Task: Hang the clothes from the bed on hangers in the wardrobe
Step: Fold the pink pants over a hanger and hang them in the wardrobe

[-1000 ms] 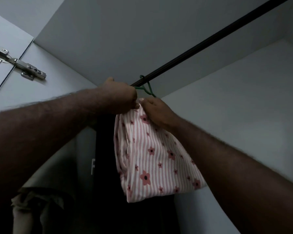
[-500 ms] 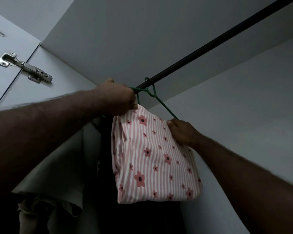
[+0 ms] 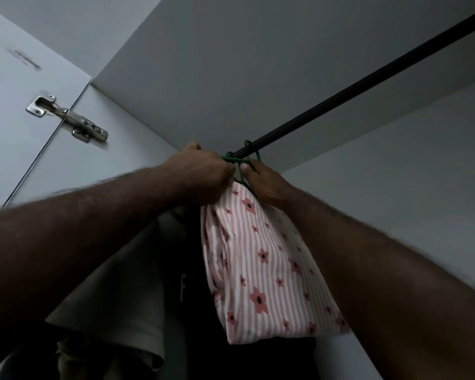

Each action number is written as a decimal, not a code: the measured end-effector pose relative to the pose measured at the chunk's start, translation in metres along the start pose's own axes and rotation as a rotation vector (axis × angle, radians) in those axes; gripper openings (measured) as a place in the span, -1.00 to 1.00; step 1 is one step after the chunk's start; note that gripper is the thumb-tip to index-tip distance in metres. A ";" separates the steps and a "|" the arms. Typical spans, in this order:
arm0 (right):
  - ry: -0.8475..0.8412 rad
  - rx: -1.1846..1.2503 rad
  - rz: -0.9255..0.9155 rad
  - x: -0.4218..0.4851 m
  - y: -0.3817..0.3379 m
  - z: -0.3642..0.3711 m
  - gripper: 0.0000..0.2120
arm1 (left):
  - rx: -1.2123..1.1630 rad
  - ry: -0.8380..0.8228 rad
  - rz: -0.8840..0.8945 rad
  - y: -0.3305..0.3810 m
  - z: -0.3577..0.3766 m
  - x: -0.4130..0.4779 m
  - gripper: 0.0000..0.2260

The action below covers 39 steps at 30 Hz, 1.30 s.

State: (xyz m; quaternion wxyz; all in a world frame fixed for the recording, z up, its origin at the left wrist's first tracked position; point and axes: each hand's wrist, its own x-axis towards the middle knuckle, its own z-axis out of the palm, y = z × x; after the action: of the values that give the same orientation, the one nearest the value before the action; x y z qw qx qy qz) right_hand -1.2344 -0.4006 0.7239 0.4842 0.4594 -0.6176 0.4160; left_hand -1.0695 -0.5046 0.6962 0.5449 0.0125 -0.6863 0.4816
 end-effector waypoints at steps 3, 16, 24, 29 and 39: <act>-0.076 -0.020 0.025 0.009 0.000 0.013 -0.45 | -0.015 -0.031 -0.028 -0.010 0.009 -0.006 -0.85; 0.025 0.081 -0.073 -0.081 0.028 0.063 -0.45 | -0.048 -0.108 0.131 0.022 0.027 -0.038 -0.48; -0.027 -0.021 0.176 -0.162 0.074 0.076 -0.35 | -0.045 -0.348 0.232 0.075 0.037 -0.064 -0.27; -0.072 0.045 0.315 -0.198 0.087 0.086 -0.19 | -0.040 -0.445 0.279 0.094 0.043 -0.094 -0.24; -0.327 -0.073 0.443 -0.243 0.057 0.069 -0.47 | -0.134 -0.507 0.357 0.115 0.028 -0.134 -0.37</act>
State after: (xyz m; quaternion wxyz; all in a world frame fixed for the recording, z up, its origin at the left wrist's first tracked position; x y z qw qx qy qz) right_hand -1.2779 -0.4133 0.4689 0.2918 0.3565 -0.7874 0.4095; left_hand -1.0979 -0.5306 0.5215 0.2630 -0.0245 -0.8219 0.5047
